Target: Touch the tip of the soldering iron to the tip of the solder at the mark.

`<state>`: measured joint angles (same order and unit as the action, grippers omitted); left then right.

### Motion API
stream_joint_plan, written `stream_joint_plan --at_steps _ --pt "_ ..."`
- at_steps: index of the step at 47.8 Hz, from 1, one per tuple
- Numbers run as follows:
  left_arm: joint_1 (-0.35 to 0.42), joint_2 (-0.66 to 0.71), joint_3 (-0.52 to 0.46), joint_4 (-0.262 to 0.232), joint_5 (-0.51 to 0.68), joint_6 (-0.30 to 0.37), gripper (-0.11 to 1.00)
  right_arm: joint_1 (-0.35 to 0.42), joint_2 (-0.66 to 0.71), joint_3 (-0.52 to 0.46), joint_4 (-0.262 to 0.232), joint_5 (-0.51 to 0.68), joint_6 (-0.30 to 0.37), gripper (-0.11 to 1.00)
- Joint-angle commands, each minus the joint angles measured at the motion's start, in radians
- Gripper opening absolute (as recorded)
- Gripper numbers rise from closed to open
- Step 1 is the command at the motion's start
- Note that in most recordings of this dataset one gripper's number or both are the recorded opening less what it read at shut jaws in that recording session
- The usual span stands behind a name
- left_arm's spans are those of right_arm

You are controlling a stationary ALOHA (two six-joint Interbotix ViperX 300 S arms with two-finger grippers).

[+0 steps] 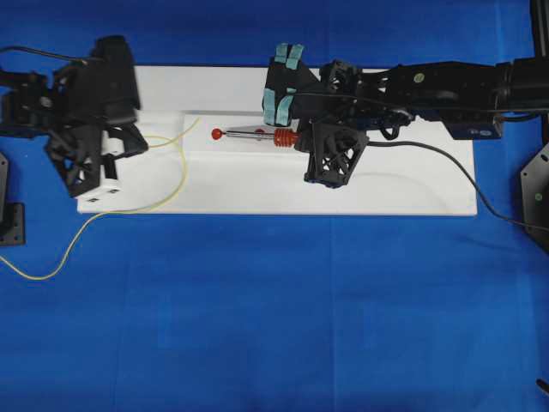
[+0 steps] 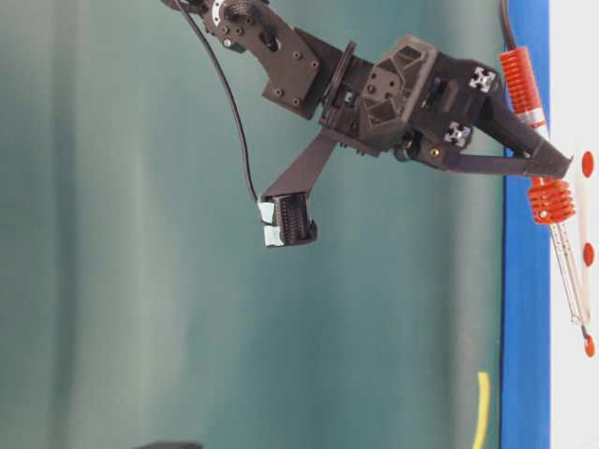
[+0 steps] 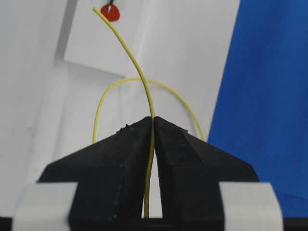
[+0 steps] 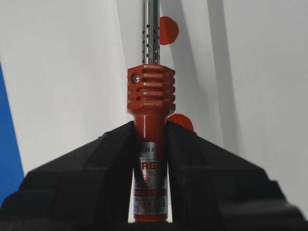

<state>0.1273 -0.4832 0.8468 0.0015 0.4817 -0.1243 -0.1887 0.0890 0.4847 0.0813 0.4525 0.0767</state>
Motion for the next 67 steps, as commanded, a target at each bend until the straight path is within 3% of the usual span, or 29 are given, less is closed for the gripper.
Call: stream_joint_plan --at_steps 1,15,39,51,67 --pt "-0.002 -0.026 -0.002 0.003 0.000 -0.005 0.03 0.000 -0.012 -0.025 -0.005 -0.003 0.000 0.06" --pt "-0.015 -0.021 -0.002 0.003 0.002 -0.014 0.03 0.000 -0.064 -0.003 -0.018 -0.002 0.006 0.06" --pt "-0.017 -0.018 -0.003 0.003 0.002 -0.017 0.03 -0.009 -0.316 0.239 -0.026 -0.006 0.028 0.06" --pt "-0.018 0.025 -0.034 0.003 0.002 -0.017 0.03 -0.011 -0.325 0.247 -0.031 -0.025 0.040 0.06" --pt "-0.034 0.179 -0.133 0.003 -0.017 -0.015 0.03 -0.011 -0.319 0.242 -0.037 -0.038 0.040 0.06"
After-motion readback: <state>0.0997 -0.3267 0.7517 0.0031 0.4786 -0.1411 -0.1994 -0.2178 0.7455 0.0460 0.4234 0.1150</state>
